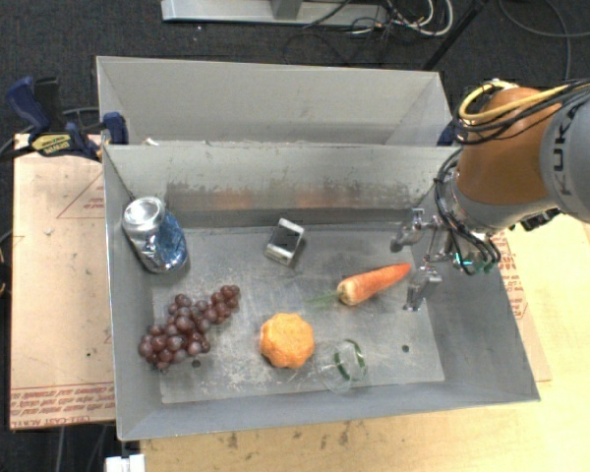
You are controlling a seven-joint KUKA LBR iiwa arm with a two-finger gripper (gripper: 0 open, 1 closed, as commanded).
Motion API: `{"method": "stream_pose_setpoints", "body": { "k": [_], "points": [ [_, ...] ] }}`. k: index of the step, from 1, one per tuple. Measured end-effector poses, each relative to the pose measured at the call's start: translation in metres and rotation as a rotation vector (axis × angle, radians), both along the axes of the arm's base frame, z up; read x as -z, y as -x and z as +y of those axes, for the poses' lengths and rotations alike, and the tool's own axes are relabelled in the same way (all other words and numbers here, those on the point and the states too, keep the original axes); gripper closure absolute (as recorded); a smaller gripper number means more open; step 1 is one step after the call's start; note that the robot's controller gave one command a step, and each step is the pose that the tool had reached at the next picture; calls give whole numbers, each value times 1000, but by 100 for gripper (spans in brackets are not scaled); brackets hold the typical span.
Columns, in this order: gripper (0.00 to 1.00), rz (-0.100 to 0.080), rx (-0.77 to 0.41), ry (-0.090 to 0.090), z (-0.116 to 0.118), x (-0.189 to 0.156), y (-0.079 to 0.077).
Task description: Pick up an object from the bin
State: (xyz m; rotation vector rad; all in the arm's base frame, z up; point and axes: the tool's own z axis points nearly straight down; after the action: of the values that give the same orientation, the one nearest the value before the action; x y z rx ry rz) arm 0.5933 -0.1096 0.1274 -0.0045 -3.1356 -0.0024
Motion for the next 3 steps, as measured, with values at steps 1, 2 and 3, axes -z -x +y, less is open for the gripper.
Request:
{"method": "stream_pose_setpoints", "body": {
  "k": [1, 2, 3],
  "points": [
    [0, -7, -2, 1, 0, -4, -2],
    [0, -14, -100, 3, 19, 34, -16],
    [0, -5, -185, -1, 29, 29, -19]
  ]
}}
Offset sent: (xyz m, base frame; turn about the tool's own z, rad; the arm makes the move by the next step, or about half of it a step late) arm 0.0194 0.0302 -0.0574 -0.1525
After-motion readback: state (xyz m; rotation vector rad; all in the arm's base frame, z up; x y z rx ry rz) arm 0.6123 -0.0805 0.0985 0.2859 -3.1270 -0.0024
